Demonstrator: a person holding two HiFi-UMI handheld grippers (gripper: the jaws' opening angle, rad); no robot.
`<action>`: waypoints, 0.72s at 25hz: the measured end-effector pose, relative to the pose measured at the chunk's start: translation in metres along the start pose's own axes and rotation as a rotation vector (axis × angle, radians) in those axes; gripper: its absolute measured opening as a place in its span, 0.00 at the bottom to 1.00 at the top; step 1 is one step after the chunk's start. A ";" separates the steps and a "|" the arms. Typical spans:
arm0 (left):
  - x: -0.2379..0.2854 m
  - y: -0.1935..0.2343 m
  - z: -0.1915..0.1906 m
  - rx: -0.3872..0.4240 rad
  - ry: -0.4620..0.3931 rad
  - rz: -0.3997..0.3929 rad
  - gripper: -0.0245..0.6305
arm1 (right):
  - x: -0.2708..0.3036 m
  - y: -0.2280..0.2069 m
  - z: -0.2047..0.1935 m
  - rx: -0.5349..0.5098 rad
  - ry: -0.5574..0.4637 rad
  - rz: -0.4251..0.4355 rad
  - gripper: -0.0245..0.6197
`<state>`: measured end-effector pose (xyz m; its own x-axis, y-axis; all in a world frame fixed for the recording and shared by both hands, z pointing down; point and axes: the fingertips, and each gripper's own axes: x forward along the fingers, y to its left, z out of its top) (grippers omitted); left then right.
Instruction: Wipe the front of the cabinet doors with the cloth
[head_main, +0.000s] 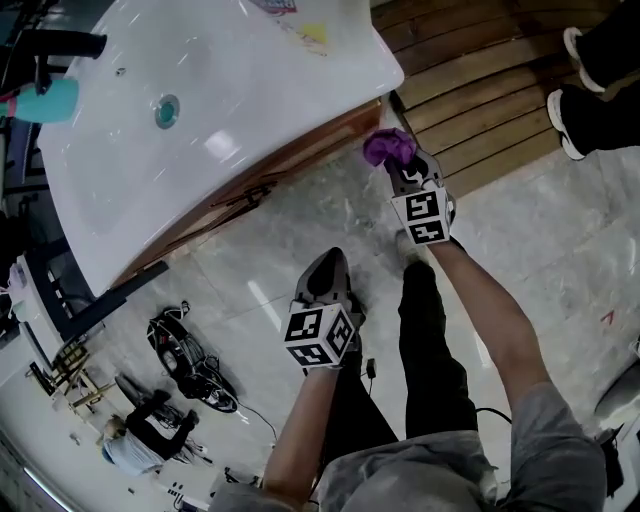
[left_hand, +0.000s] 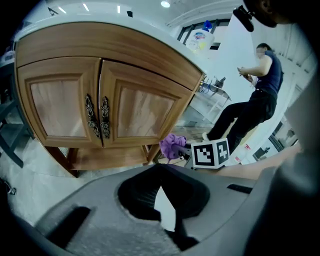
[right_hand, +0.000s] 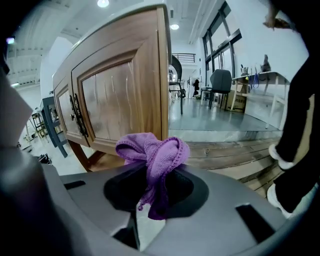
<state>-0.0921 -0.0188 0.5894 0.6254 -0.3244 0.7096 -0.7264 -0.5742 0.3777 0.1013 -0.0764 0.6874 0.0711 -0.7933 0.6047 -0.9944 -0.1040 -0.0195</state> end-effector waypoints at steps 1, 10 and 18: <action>-0.005 -0.001 0.003 0.001 -0.006 -0.003 0.05 | -0.007 0.003 0.002 0.004 -0.001 -0.002 0.18; -0.056 0.004 0.034 0.038 -0.028 -0.026 0.05 | -0.074 0.040 0.044 0.081 -0.058 -0.017 0.18; -0.095 -0.023 0.086 0.059 -0.096 -0.054 0.05 | -0.147 0.057 0.107 0.143 -0.136 -0.005 0.18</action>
<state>-0.1106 -0.0396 0.4623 0.6898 -0.3605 0.6278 -0.6745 -0.6352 0.3764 0.0428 -0.0303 0.5123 0.0952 -0.8655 0.4917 -0.9734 -0.1843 -0.1360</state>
